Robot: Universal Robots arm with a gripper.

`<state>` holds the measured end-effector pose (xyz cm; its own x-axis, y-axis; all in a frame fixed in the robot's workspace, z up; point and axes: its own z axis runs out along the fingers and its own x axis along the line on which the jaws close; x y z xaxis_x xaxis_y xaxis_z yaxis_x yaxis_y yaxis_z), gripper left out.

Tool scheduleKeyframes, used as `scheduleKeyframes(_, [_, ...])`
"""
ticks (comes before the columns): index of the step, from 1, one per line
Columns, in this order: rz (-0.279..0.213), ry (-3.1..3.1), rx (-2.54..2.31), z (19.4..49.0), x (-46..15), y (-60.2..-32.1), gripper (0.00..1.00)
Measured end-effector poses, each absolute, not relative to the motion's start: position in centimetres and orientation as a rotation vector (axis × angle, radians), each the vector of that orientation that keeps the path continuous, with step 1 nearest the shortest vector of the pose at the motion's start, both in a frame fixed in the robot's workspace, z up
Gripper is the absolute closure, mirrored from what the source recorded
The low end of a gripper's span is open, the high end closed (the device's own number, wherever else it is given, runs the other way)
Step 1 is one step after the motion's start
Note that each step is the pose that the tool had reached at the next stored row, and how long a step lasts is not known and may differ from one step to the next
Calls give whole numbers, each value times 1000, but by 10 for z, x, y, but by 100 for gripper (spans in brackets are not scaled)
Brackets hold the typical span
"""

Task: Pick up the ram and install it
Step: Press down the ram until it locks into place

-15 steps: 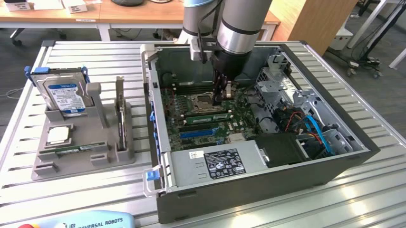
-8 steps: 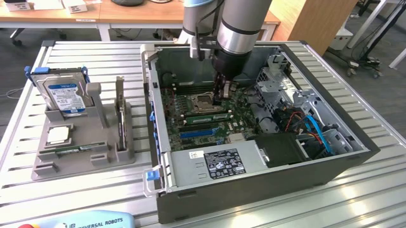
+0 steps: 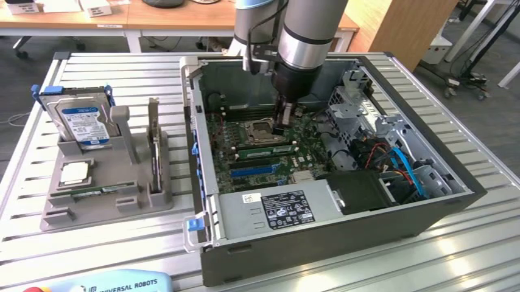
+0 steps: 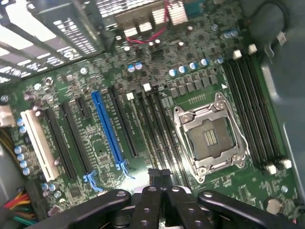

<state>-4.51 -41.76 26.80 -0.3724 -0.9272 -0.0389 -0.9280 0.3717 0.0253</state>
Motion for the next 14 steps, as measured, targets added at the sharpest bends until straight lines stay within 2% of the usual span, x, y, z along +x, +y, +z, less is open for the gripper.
scheduleKeyframes(14, [63, 2778, -1416, 268, -45, -418, 90])
